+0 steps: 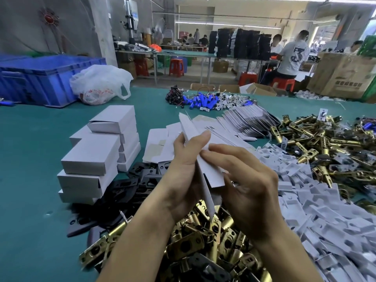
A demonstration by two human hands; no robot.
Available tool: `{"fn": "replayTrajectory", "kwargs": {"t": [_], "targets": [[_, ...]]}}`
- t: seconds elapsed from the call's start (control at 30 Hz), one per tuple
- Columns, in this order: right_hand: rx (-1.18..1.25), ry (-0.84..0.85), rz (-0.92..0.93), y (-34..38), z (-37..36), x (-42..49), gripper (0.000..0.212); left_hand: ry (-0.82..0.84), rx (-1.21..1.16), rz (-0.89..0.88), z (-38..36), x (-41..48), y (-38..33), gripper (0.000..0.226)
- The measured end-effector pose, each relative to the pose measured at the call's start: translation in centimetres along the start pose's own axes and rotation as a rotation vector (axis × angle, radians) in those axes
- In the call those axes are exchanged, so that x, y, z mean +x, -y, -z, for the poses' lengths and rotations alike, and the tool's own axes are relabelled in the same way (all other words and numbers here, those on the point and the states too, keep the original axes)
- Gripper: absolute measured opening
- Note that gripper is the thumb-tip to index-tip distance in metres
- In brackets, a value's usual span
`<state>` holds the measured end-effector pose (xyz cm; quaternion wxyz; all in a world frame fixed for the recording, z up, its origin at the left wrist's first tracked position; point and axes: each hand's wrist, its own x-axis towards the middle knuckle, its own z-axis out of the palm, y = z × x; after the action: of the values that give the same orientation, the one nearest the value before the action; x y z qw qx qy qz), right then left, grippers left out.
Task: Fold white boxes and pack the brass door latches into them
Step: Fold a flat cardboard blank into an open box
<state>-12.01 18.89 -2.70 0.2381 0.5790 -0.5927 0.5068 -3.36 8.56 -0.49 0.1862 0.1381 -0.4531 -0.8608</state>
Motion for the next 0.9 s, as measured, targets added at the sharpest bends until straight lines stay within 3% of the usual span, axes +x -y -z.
{"fn": "replayTrajectory", "kwargs": {"t": [0.13, 0.37, 0.43, 0.57, 0.63, 0.77, 0.9], "targets": [[-0.009, -0.042, 0.017, 0.0, -0.2, 0.1, 0.022, -0.088, -0.056, -0.155, 0.1, 0.3, 0.4, 0.046], [-0.001, -0.118, 0.002, 0.2, -0.5, 0.0, 0.022, -0.247, 0.05, -0.338, -0.2, 0.7, 0.6, 0.067], [0.027, -0.035, -0.025, 0.3, -0.2, 0.3, 0.028, -0.301, 0.104, -0.392, -0.2, 0.9, 0.6, 0.07], [0.229, 0.351, -0.271, 0.3, 1.1, 0.8, 0.061, -0.447, 0.317, -0.553, 1.0, 1.1, 0.4, 0.065], [0.282, 0.463, -0.342, 0.3, 1.6, 1.0, 0.057, -0.499, 0.493, -0.61, 1.4, 0.8, 0.4, 0.068], [0.408, 0.344, -0.428, 0.5, 1.8, 1.2, 0.027, -0.469, 0.683, -0.718, 1.2, 0.5, 1.0, 0.073], [0.473, 0.181, -0.344, 0.5, 1.6, 1.2, 0.05, -0.473, 0.848, -0.863, 0.6, 0.1, 1.4, 0.084]]}}
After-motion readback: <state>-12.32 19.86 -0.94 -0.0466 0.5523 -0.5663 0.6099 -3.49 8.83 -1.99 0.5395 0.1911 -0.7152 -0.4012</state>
